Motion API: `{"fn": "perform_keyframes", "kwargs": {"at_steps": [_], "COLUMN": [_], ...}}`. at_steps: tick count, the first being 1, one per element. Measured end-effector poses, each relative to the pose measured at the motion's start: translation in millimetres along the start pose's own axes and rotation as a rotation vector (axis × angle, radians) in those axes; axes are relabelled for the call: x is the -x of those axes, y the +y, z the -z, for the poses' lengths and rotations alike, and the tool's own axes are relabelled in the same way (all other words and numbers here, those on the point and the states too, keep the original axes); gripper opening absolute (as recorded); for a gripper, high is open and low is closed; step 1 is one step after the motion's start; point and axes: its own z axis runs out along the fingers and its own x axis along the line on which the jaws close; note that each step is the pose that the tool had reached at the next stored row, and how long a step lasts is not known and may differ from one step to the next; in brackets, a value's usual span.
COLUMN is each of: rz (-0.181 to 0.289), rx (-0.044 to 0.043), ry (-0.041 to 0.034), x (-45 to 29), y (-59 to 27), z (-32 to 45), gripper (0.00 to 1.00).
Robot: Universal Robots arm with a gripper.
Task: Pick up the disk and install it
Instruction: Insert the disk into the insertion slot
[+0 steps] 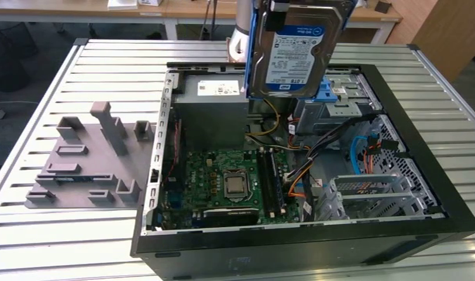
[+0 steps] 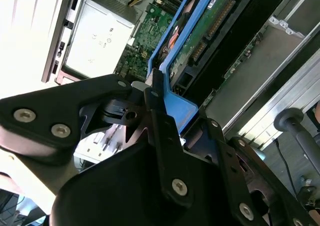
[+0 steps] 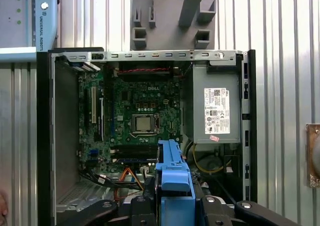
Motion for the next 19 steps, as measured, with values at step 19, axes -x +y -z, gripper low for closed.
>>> {"fn": "perform_keyframes", "kwargs": {"at_steps": [19], "rz": [0.000], "rx": [0.0001], "ry": [0.0000], "x": [-10.8], "y": [-7.3], "z": [0.2], "gripper": [0.36]}}
